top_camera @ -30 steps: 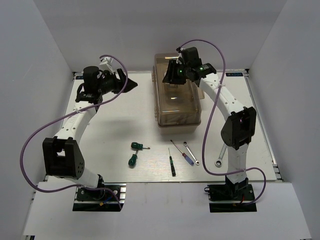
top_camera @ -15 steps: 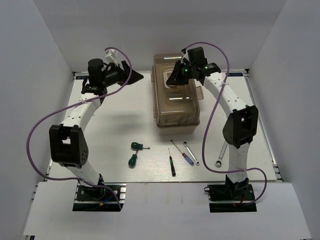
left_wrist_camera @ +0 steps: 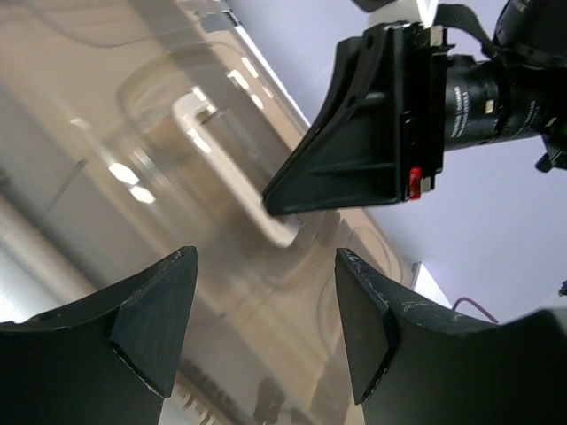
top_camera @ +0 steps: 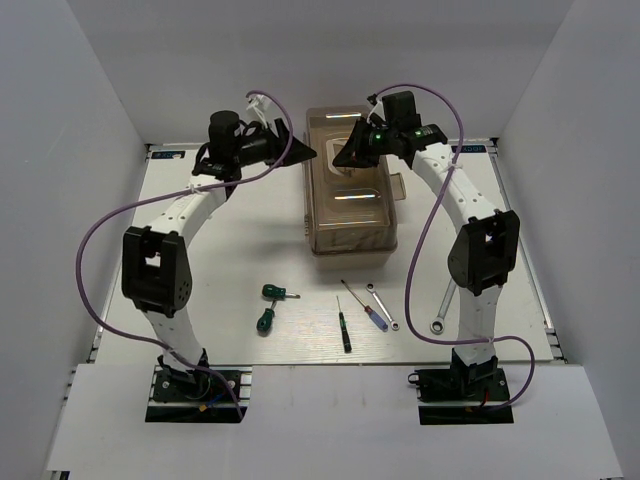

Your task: Sort the tools into containers

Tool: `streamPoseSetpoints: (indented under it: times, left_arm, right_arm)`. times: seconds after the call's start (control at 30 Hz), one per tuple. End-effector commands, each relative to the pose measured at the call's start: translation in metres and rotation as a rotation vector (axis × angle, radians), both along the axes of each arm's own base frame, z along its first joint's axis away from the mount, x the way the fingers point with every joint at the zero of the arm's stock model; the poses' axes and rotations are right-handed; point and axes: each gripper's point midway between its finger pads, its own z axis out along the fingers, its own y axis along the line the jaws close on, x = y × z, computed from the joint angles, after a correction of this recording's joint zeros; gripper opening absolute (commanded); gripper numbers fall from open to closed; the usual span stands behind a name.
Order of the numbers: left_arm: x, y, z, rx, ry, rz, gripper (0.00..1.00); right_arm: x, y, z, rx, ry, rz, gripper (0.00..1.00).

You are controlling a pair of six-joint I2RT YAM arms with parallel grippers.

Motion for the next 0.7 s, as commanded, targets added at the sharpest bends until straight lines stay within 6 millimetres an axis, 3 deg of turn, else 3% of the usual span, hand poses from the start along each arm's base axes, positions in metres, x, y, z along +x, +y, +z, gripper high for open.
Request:
streamPoseSetpoints:
  times: [0.0,0.07,0.13,0.3,0.4,0.43,0.67]
  left_arm:
    - [0.003,-0.014,0.022,-0.027,-0.05,-0.027,0.73]
    - [0.008,-0.02,0.027,-0.034,-0.056,-0.027,0.72]
    - [0.015,-0.027,0.01,-0.014,-0.003,-0.004,0.67]
    - [0.031,-0.03,0.002,-0.005,0.047,0.056,0.6]
    - [0.04,-0.037,-0.01,0.012,0.085,0.065,0.59]
    - [0.043,-0.038,-0.004,0.007,0.071,0.065,0.59]
    - [0.046,-0.044,-0.016,0.026,0.121,0.056,0.59]
  right_arm:
    - [-0.007,0.018,0.04,0.112,-0.065,0.071,0.17]
    - [-0.007,0.017,0.039,0.11,-0.063,0.072,0.17]
    - [-0.007,0.017,0.037,0.113,-0.06,0.074,0.16]
    - [-0.012,0.017,0.033,0.117,-0.046,0.08,0.16]
    - [-0.012,0.017,0.032,0.117,-0.046,0.082,0.14]
    - [-0.012,0.017,0.034,0.119,-0.048,0.083,0.14]
    - [-0.013,0.016,0.034,0.127,-0.047,0.088,0.13]
